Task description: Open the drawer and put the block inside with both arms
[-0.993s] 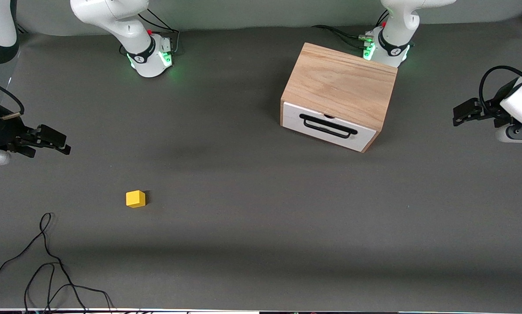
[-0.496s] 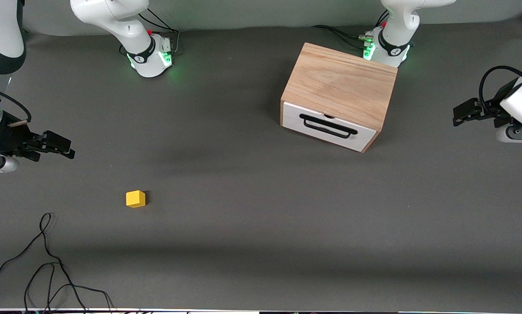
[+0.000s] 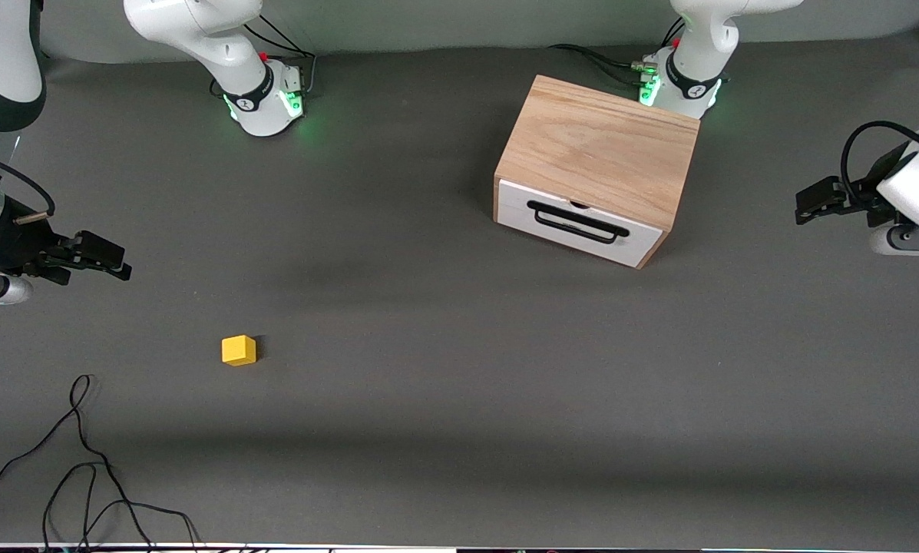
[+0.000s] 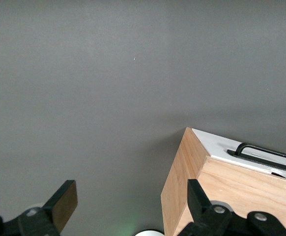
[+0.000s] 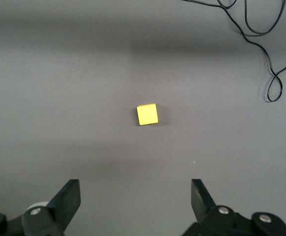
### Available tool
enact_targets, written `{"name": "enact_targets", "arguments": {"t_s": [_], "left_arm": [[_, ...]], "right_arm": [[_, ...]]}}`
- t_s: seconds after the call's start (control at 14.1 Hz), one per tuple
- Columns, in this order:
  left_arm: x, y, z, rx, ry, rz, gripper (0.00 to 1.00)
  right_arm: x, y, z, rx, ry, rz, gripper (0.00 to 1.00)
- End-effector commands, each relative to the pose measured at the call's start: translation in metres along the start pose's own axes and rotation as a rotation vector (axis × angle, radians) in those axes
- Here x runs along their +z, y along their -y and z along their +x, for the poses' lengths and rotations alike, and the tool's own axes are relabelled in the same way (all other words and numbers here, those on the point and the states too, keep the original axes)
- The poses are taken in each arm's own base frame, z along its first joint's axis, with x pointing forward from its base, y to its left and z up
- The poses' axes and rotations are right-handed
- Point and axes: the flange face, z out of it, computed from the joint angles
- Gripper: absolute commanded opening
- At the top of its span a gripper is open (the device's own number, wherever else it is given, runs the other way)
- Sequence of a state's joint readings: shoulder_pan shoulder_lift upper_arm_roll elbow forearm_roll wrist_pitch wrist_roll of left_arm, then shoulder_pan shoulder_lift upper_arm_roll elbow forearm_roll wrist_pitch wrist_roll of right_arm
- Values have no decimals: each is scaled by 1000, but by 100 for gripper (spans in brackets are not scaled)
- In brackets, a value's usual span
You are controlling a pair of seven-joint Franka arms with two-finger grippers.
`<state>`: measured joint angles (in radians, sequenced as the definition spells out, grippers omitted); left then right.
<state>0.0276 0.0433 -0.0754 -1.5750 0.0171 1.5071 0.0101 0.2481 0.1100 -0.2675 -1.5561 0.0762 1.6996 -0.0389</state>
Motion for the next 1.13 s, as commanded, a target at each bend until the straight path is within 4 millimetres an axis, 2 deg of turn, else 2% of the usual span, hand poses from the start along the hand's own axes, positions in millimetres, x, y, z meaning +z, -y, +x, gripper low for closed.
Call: {"name": "enact_targets", "arguments": {"t_s": [0.0, 0.07, 0.21, 0.5, 0.92, 1.06], "left_arm": [[-9, -10, 2, -9, -19, -2, 100], [-10, -17, 1, -20, -15, -3, 100], [-11, -30, -1, -166, 0, -37, 100], [-15, -91, -11, -375, 24, -29, 100], [-11, -156, -24, -819, 38, -9, 100], [-6, -194, -33, -925, 41, 7, 100]], "right_arm": [[0, 1, 1, 12, -5, -1, 100], [0, 2, 2, 10, -5, -1, 100], [0, 1, 2, 12, -7, -1, 100], [5, 1, 3, 10, 2, -4, 100], [14, 3, 9, 8, -2, -8, 100], [21, 3, 11, 8, 3, -13, 100]]}}
